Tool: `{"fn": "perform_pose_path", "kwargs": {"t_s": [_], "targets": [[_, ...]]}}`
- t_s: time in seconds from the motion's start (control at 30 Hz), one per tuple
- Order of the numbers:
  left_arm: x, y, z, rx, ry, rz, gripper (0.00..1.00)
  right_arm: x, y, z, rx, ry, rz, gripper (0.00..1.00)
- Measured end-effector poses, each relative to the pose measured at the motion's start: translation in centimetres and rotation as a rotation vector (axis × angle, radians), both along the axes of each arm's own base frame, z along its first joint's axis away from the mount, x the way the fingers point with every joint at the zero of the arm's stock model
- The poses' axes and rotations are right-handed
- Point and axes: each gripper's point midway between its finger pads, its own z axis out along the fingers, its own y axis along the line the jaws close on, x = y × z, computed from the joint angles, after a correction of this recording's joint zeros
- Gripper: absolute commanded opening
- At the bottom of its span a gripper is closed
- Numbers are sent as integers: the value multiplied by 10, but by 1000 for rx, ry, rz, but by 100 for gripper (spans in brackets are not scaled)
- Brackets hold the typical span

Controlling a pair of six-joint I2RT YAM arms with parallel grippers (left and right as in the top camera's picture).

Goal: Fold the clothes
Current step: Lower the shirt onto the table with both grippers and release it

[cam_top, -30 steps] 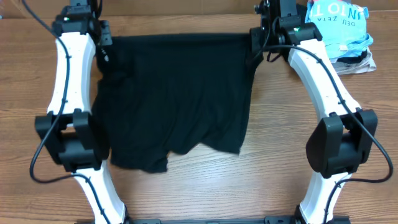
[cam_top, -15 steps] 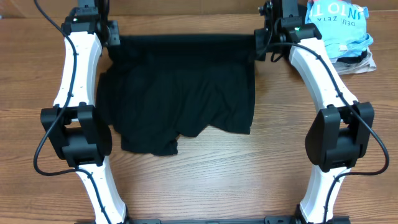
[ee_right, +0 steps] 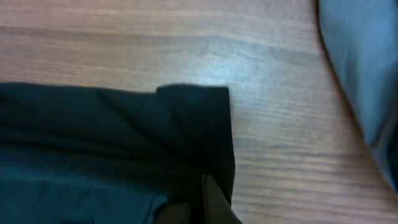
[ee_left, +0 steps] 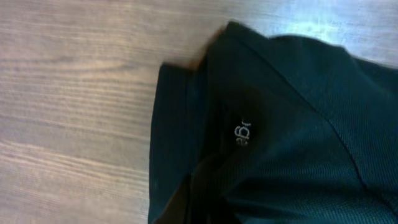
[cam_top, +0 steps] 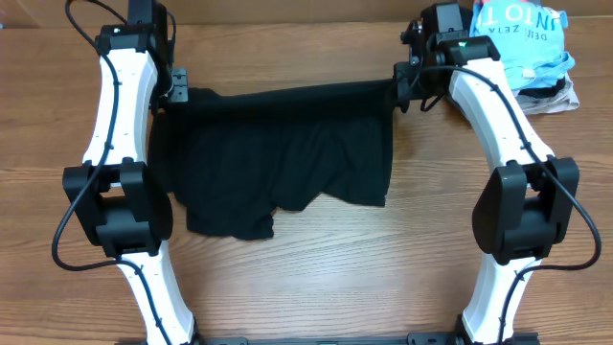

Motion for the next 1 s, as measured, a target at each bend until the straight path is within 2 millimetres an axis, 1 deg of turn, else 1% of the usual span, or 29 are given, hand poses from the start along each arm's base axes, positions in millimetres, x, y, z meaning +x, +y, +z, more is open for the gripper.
{"fn": "perform_pose_path", "kwargs": {"t_s": [0.17,0.3,0.33,0.37,0.4,0.43,0.47,0.5,0.53,0.57,0.6,0.67,0.73,0.8,0.83,0.9,0.97,1.0], "targets": [[-19,-2,-3,-8,79,0,4,-17,1,-23,13,74,5,4],[-24,-2,-5,-10,99,7,4,-27,4,-39,32,112,10,4],[-25,-2,-6,-10,103,7,4,-30,5,-43,36,121,11,5],[-26,-2,-8,-11,109,10,5,-32,5,-46,40,130,11,11],[-28,-2,-12,-12,118,12,10,-35,5,-50,43,140,9,24],[-30,-2,-16,-13,129,12,23,-37,5,-52,46,148,5,40],[-33,-2,-21,-13,141,13,46,-38,4,-54,46,153,0,52],[-35,-2,-26,-14,151,19,64,-39,3,-56,45,158,-2,58],[-38,-1,-31,-16,160,26,82,-39,1,-56,43,160,-7,68],[-41,0,-36,-17,172,29,95,-38,-2,-56,42,156,-14,73],[-44,1,-41,-18,187,32,100,-37,-5,-56,40,152,-21,75],[-51,3,-47,-20,210,42,100,-37,-8,-56,40,157,-27,76],[-52,4,-48,-21,216,42,100,-44,-11,-56,40,189,-32,76],[-54,5,-42,-23,226,48,100,-49,-12,-49,47,217,-35,76],[-53,5,-38,-27,223,48,100,-49,-11,-42,55,223,-35,76],[-50,4,-19,-45,205,50,100,-46,-9,-22,74,215,-33,76],[-42,3,9,-57,157,49,100,-40,-7,7,98,184,-29,76],[-38,2,25,-61,122,48,100,-38,-6,24,106,161,-27,76]]}}
